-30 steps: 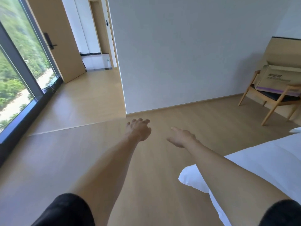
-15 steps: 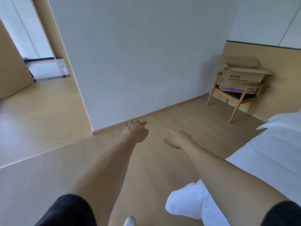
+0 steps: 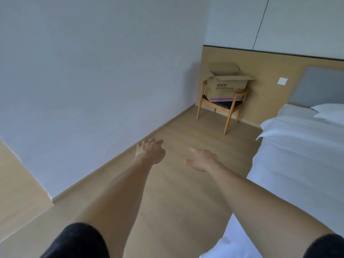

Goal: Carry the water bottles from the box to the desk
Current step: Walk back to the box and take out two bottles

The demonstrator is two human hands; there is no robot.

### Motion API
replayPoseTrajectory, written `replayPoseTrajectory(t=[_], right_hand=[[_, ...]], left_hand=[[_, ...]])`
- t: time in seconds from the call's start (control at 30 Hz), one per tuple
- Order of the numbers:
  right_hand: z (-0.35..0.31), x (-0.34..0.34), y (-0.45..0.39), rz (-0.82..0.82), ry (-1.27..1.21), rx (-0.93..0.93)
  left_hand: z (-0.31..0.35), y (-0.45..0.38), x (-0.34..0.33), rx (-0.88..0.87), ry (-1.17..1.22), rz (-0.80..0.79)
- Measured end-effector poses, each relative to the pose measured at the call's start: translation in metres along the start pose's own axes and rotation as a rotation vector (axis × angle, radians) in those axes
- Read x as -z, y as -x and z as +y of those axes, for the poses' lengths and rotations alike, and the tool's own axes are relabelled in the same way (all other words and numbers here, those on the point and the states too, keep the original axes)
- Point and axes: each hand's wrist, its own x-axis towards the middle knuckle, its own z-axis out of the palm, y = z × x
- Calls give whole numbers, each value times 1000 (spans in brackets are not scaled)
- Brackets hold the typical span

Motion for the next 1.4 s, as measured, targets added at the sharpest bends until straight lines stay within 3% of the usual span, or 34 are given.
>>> replayPoseTrajectory(t=[0.23,0.57,1.4], right_hand=[[36,17,-88,-13,-40,-149],[103,64,-261,-20,-162,-225],[339,192,-574,48,-197,-452]], left_hand=[[30,-103,5,-131,-11,-14],[86,-290,35,-162,-52,-27],[349,-691,53,-469,-17,-74]])
